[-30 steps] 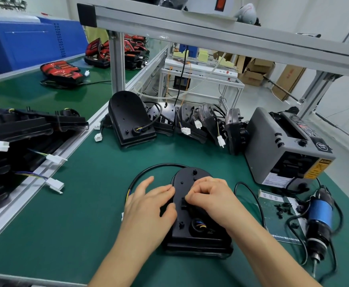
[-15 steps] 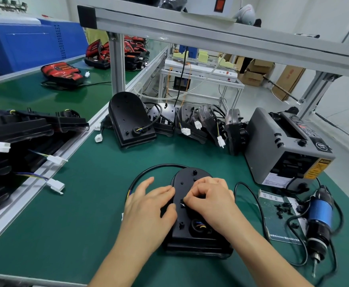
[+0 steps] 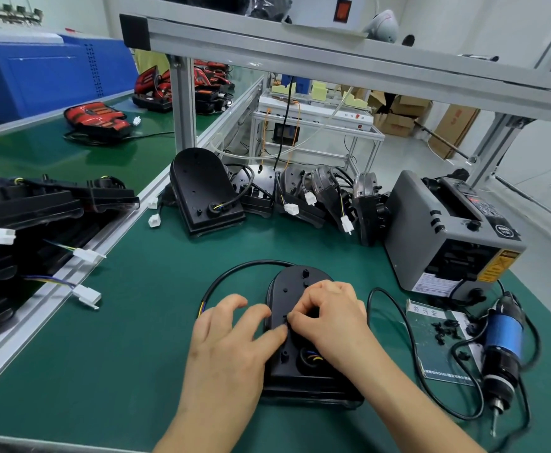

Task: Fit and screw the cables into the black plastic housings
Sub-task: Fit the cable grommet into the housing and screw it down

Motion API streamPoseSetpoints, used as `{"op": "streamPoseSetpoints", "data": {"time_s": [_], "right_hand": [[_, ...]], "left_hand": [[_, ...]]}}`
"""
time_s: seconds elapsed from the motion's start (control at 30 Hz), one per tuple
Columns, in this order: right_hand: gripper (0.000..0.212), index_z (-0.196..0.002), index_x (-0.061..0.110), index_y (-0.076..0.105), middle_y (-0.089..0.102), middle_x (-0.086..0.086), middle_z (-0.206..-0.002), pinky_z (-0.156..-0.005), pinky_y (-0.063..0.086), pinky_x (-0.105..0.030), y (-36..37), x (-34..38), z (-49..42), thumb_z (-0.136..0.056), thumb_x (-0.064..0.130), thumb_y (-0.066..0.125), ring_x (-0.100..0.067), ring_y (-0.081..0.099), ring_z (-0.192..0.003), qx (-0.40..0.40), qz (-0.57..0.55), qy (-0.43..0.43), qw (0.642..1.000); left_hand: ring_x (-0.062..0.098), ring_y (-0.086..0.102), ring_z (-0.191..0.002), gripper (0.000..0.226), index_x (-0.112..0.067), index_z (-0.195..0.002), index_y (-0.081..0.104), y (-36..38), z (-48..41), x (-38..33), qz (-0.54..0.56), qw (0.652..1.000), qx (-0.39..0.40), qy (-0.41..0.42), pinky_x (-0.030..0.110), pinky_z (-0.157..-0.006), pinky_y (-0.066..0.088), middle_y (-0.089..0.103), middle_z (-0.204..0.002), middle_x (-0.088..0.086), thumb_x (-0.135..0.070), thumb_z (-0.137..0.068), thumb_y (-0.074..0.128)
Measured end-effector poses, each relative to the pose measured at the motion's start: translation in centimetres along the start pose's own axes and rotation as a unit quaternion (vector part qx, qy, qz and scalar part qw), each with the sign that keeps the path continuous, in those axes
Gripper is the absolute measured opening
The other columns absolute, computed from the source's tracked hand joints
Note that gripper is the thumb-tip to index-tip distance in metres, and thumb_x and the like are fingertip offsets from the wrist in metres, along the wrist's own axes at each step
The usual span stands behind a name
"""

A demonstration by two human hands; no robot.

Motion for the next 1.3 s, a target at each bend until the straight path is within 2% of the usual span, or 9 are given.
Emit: {"op": "streamPoseSetpoints", "data": {"time_s": [0.1, 0.27, 0.33, 0.43, 0.6, 0.87, 1.07, 1.3], "right_hand": [[0.025, -0.059, 0.034, 0.049, 0.05, 0.021, -0.086, -0.075, 0.015, -0.026, 0.1, 0.0, -0.1, -0.079, 0.036, 0.063, -0.002, 0.028, -0.099, -0.012, 0.017, 0.0, 1.0], [0.026, -0.06, 0.035, 0.047, 0.047, 0.022, -0.084, -0.077, 0.018, -0.028, 0.0, -0.1, -0.1, -0.079, 0.038, 0.065, -0.004, 0.029, -0.103, -0.007, 0.012, 0.007, 1.0], [0.027, -0.058, 0.036, 0.048, 0.047, 0.022, -0.084, -0.079, 0.019, -0.028, -0.1, 0.0, -0.1, -0.079, 0.038, 0.065, -0.005, 0.03, -0.105, -0.001, 0.009, 0.007, 1.0], [0.026, -0.06, 0.039, 0.049, 0.047, 0.023, -0.085, -0.082, 0.02, -0.027, -0.3, 0.0, -0.1, -0.079, 0.038, 0.066, -0.006, 0.031, -0.109, 0.004, -0.003, 0.007, 1.0], [0.024, -0.062, 0.042, 0.049, 0.045, 0.023, -0.088, -0.084, 0.02, -0.026, -0.5, 0.2, -0.1, -0.081, 0.038, 0.065, -0.006, 0.031, -0.112, 0.017, 0.001, 0.0, 1.0], [0.025, -0.062, 0.041, 0.053, 0.052, 0.02, -0.095, -0.089, 0.023, -0.028, -0.8, 0.2, -0.1, -0.083, 0.033, 0.063, -0.008, 0.033, -0.116, 0.017, -0.017, 0.009, 1.0], [0.01, -0.073, 0.036, 0.061, 0.05, 0.018, -0.095, -0.086, 0.025, -0.028, -0.7, 0.5, -0.4, -0.083, 0.035, 0.061, -0.009, 0.033, -0.114, 0.028, 0.019, -0.002, 0.999], [0.015, -0.071, 0.03, 0.061, 0.052, 0.018, -0.094, -0.086, 0.022, -0.025, -0.6, 0.5, -0.3, -0.086, 0.03, 0.059, -0.005, 0.031, -0.111, 0.039, -0.016, -0.014, 0.999]], "left_hand": [[0.027, 0.046, -0.102, 0.037, -0.031, -0.084, 0.074, -0.3, -0.3, -0.1, 0.0, 1.0, 0.008, 0.0, 0.039, -0.082, 0.034, 0.067, -0.098, -0.007, -0.014, -0.073, 0.042], [0.025, 0.045, -0.101, 0.034, -0.029, -0.073, 0.073, -0.8, -1.1, -0.2, 0.002, 1.0, 0.019, 0.002, 0.036, -0.081, 0.031, 0.067, -0.096, -0.009, -0.018, -0.074, 0.04], [0.023, 0.045, -0.1, 0.034, -0.029, -0.073, 0.073, -0.9, -1.3, -0.1, 0.004, 1.0, 0.021, 0.004, 0.036, -0.082, 0.035, 0.067, -0.094, -0.01, -0.019, -0.074, 0.04], [0.02, 0.045, -0.095, 0.038, -0.028, -0.08, 0.073, -0.7, -1.3, 0.3, 0.023, 0.999, 0.011, -0.021, 0.037, -0.074, 0.043, 0.065, -0.089, -0.013, -0.017, -0.074, 0.037], [0.02, 0.046, -0.093, 0.046, -0.025, -0.095, 0.073, 0.1, -0.6, 0.7, 0.017, 0.999, 0.018, -0.037, 0.04, -0.072, 0.047, 0.065, -0.089, -0.014, -0.014, -0.074, 0.034], [0.02, 0.047, -0.093, 0.042, -0.031, -0.094, 0.072, 0.2, -0.4, 0.5, 0.02, 0.999, 0.01, -0.028, 0.037, -0.074, 0.043, 0.063, -0.088, -0.014, -0.016, -0.076, 0.038], [0.019, 0.046, -0.094, 0.044, -0.027, -0.097, 0.073, 0.4, -0.2, 0.6, 0.023, 0.999, 0.007, -0.039, 0.035, -0.073, 0.042, 0.064, -0.088, -0.014, -0.013, -0.075, 0.037], [0.018, 0.046, -0.094, 0.047, -0.027, -0.097, 0.073, 0.4, -0.1, 0.5, 0.022, 0.999, 0.006, -0.044, 0.035, -0.072, 0.042, 0.065, -0.088, -0.014, -0.013, -0.074, 0.035]]}}
Point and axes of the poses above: each hand's wrist, its own z-axis away from the middle knuckle, its own y-axis out of the palm, x = y × z, the point moved 2 cm from there along -z, towards the middle knuckle
